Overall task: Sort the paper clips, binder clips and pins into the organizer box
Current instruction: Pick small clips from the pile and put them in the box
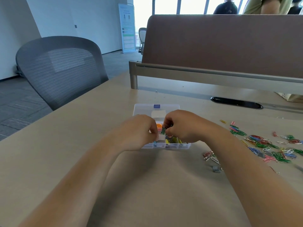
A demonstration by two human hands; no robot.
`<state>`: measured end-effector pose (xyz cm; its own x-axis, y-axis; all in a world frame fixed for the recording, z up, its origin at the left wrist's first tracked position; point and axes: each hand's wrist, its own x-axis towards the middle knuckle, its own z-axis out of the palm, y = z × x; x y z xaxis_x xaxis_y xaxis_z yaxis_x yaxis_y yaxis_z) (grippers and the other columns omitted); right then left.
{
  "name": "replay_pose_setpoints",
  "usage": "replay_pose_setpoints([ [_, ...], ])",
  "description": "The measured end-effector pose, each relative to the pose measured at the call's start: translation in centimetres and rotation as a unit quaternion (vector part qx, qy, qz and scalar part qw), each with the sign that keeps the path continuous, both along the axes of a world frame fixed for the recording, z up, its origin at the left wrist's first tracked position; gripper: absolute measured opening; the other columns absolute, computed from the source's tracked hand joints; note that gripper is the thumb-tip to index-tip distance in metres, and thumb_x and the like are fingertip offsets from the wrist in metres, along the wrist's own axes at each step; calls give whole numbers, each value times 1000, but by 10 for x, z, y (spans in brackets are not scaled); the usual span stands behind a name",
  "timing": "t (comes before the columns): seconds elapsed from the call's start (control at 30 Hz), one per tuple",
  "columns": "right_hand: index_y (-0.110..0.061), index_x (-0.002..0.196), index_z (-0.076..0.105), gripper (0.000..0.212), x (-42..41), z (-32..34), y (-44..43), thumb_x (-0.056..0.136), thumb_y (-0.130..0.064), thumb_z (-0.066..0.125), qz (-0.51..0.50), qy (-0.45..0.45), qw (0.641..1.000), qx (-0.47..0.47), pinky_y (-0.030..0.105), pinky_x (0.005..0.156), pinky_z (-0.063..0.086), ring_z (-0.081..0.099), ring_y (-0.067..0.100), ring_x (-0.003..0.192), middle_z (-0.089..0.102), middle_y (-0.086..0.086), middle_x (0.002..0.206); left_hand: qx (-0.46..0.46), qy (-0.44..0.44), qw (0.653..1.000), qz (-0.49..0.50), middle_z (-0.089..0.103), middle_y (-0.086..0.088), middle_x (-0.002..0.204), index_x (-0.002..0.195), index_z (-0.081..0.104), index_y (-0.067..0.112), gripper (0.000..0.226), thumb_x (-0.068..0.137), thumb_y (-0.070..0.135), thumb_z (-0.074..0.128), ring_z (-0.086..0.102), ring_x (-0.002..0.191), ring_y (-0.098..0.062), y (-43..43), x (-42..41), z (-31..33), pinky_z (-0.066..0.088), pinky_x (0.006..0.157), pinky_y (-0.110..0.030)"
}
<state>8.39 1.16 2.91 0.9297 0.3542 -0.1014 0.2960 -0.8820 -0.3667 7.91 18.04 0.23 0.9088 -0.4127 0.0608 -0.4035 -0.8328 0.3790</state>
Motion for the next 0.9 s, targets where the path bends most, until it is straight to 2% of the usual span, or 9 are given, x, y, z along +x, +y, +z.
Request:
replay_pose_setpoints([
  [0.2,-10,102,71,15,1,-3,0,94,-13,59,-9,-6,1000,8,21,60,42,61,22,85,68,10,101,17,5,1000,-13,64,8,88,68,62,32,23,85,20,53,55,76,-10,-1,-3,0,41,65,-24],
  [0.3,-10,104,71,17,1,-3,0,94,-13,58,-12,-8,1000,11,19,60,41,62,23,88,68,10,102,16,18,1000,-13,65,7,88,66,61,34,25,85,20,52,58,77,-12,-1,-3,1,48,69,-28],
  [0.37,-10,106,71,17,0,-3,0,95,-14,58,-11,-7,1000,12,19,60,41,62,22,89,68,9,103,11,26,1000,-6,67,7,89,72,67,31,22,86,22,53,60,78,-12,-3,-5,2,51,72,-30],
  [0.47,-10,106,69,16,-1,-3,1,96,-15,58,-4,-9,1000,12,18,55,36,56,16,77,67,7,98,-13,13,1000,25,65,10,87,89,75,24,17,90,24,57,59,76,-12,-7,-6,5,42,63,-18],
  [0.53,-12,103,70,14,-1,-1,2,96,-17,59,-1,-10,1000,16,19,53,33,51,13,68,65,5,91,-48,-13,997,51,62,11,84,89,68,25,5,90,27,63,57,74,-11,-9,-6,7,34,58,-15],
  [0.6,-12,102,72,16,-1,0,2,96,-19,59,1,-6,1000,29,19,52,33,51,11,65,64,3,84,-87,-24,994,64,61,10,85,89,60,25,8,87,28,68,56,74,-10,-8,-7,9,35,57,-15],
  [0.67,-10,100,73,17,-2,0,3,96,-20,60,0,3,999,46,20,53,37,55,13,65,67,3,81,-98,-8,993,59,64,9,90,94,58,26,15,84,29,70,58,76,-9,-8,-9,10,37,59,-16],
  [0.77,-9,98,76,18,0,-1,1,95,-19,61,-10,26,996,82,25,65,50,64,18,70,71,6,80,-87,11,995,52,66,9,95,100,55,27,24,83,28,71,58,75,-7,-11,-11,9,37,58,-16],
  [0.9,-9,94,76,16,3,-2,-1,93,-18,64,-40,61,987,141,21,61,55,64,13,59,71,6,72,-92,-1,994,59,67,11,93,103,52,26,29,82,28,72,57,73,-5,-9,-12,10,40,59,-19],
])
